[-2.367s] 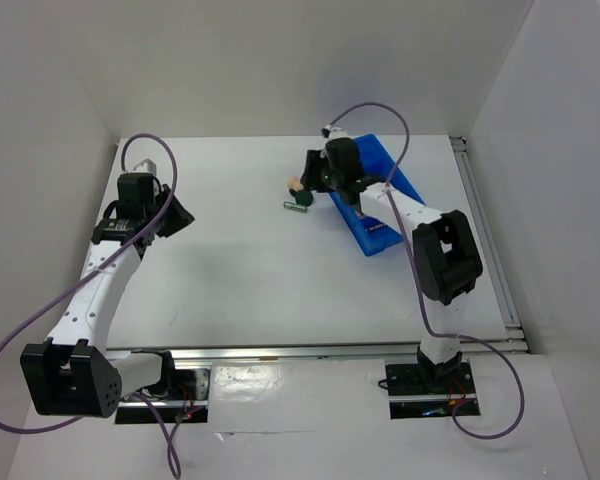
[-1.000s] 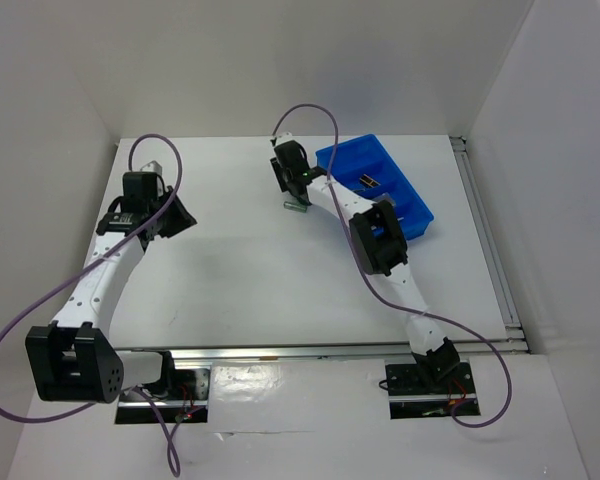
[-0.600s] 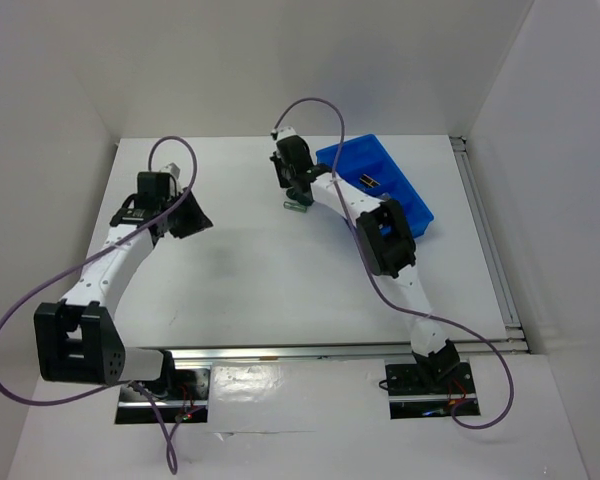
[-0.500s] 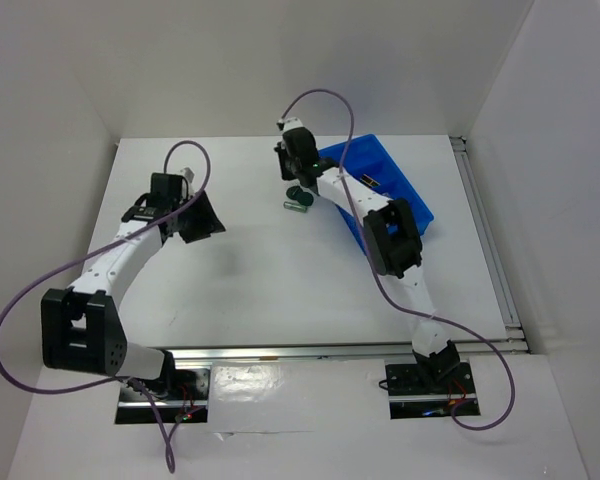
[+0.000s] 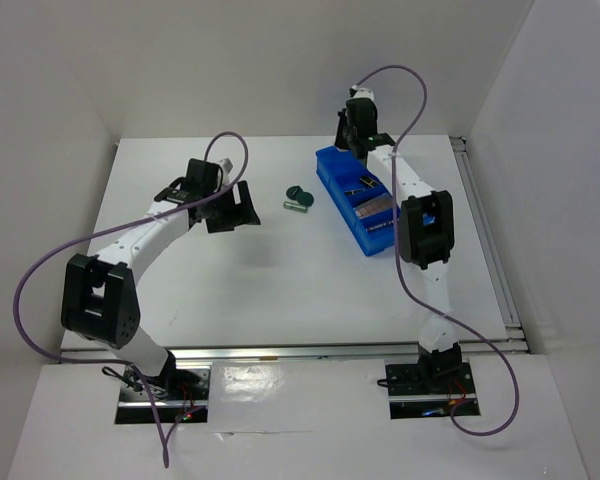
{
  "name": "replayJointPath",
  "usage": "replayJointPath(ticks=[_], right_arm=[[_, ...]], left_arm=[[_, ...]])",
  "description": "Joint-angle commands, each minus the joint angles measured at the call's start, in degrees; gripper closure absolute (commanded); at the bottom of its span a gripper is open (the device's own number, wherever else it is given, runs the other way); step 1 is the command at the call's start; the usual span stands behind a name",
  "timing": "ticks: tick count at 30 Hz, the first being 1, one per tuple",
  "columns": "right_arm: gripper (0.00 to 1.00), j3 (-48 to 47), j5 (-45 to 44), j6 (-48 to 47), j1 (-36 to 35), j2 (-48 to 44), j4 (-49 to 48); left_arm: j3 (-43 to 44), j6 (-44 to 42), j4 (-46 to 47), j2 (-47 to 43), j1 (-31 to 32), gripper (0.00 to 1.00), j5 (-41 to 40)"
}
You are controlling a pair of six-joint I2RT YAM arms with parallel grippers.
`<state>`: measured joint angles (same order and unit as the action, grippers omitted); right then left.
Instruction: Organize the makeup
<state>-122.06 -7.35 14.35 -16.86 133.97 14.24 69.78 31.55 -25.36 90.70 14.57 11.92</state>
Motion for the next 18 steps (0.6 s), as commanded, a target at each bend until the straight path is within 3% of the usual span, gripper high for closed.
replayJointPath(ticks=[1,4,7,8,10,12,14,18], right_arm=[[0.96,-2.31,-0.64,1.12,0.51,0.14,0.87],[0.92,-2.83,-0.03,1.12,1.83,0.85,0.88],[0.67,-5.02,1.46,0.6,1.83,2.51,2.8],[0.54,-5.73,1.47,0.59,1.83,3.22,3.42],[0.41,-5.73,1.47,0.59,1.83,2.62,3.43],[0.34,-3.98,1.47,0.59,1.83,1.21,2.73],[0.34,-0.47,1.47,0.59,1.83,-1.76,0.71],[0.7,7.96,4.86,-4.12,-0.97,-8.1,-4.03]], left_arm=[[1.76,-1.05,-0.56,0.71,0.37,0.11,-0.06],[1.76,-1.05,-0.56,1.23,0.37,0.11,0.47],[3.26,-1.58,-1.7,1.77,0.37,0.11,0.47],[3.78,-1.58,-1.71,2.29,0.37,0.11,0.47],[3.79,-1.58,-1.71,2.29,0.37,0.11,-0.05],[3.18,-1.58,-0.92,0.98,0.37,0.12,-0.58],[2.47,-1.06,-0.31,0.18,0.37,0.12,-0.59],[1.95,-1.05,-0.3,-0.95,0.37,0.13,-1.19]])
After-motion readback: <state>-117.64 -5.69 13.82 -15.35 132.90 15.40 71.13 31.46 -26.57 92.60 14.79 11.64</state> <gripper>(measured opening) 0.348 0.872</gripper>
